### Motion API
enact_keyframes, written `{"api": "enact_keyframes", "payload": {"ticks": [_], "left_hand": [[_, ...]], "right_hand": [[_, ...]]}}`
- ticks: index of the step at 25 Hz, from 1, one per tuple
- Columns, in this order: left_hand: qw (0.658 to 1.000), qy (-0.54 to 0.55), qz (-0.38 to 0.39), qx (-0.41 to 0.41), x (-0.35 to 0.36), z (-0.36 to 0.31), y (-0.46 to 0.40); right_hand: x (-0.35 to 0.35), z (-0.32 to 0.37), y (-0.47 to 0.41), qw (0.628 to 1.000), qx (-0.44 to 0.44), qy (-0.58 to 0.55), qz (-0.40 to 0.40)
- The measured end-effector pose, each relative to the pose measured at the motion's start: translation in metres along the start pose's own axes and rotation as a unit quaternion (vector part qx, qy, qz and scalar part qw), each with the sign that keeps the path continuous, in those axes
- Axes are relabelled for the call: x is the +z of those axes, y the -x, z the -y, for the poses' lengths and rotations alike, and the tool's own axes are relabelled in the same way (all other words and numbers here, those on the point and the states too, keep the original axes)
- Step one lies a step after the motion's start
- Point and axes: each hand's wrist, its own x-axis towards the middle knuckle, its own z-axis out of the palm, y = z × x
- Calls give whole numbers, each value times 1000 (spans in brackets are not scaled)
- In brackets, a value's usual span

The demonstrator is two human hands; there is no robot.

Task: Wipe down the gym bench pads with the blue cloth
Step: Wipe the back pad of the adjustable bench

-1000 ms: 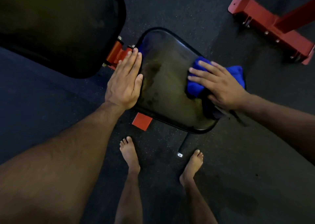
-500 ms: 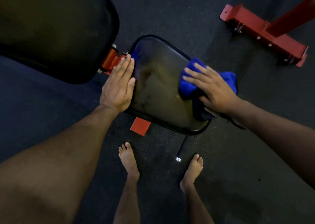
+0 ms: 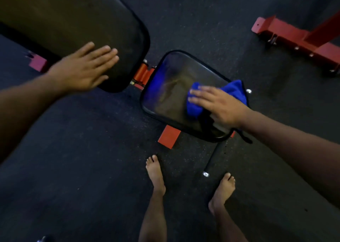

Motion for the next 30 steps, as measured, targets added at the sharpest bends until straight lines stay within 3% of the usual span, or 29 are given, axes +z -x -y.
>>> {"api": "enact_keyframes", "payload": {"ticks": [3,11,18,23,26,30], "left_hand": [[998,-54,18,16,4,22,7],[997,-50,-57,-17,30,27,10],[999,-33,-37,-11,30,28,11],[999,-26,-35,-15,32,26,9],[999,-17,-24,-17,28,24,11],[999,-17,-25,-13,28,19,7]], "right_hand": [[26,21,27,990,-42,109,83],[24,42,-138,993,76,71,54],[21,51,14,990,19,96,104],[27,52,-70,993,76,75,57],[27,71,-154,996,51,29,67],[30,64,-110,996,0,59,72]]}}
